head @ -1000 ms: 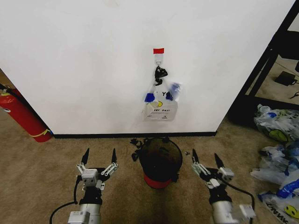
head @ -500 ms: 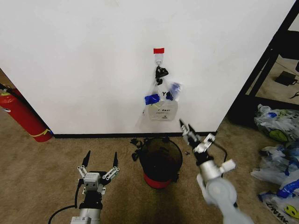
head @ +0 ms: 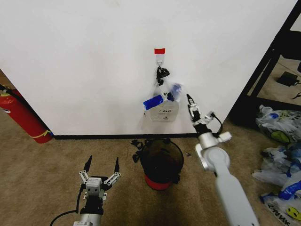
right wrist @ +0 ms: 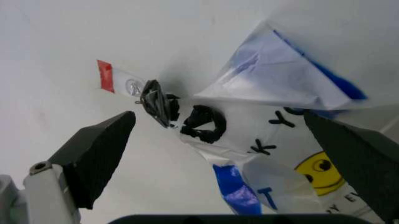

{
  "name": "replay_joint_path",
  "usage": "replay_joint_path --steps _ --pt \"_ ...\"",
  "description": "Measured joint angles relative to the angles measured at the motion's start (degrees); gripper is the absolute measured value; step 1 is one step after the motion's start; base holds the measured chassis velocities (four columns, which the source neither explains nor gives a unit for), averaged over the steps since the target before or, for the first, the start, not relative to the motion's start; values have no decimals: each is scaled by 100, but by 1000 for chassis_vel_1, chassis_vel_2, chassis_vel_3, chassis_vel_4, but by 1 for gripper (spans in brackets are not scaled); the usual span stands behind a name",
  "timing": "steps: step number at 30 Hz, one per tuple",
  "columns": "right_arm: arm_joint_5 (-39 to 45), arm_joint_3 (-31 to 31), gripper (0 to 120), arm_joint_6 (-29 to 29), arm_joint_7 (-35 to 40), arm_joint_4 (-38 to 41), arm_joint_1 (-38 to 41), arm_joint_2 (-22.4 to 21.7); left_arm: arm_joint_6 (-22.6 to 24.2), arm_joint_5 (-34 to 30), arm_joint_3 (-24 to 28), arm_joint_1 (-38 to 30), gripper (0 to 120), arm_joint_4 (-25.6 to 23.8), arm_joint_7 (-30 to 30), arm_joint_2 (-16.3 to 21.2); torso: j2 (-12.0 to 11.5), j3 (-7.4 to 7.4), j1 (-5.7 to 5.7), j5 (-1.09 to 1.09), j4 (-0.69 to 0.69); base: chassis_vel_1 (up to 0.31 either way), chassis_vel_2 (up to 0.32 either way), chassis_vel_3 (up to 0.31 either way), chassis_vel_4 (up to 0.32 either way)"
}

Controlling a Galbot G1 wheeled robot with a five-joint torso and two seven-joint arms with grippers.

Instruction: Pick up the garbage bag from the wall and place it over the trash bin.

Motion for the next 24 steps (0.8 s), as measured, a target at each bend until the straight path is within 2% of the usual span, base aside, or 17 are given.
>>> replay_joint_path --steps 5,24 --pt "-48 37 100 -208 -95 -329 323 238 -167 176 6 -3 100 171 -21 25 0 0 0 -1 -2 0 0 0 0" --pt "-635 90 100 -249 -76 -1439 1193 755 -209 248 68 -61 100 197 -15 59 0 0 0 0 -1 0 0 0 0"
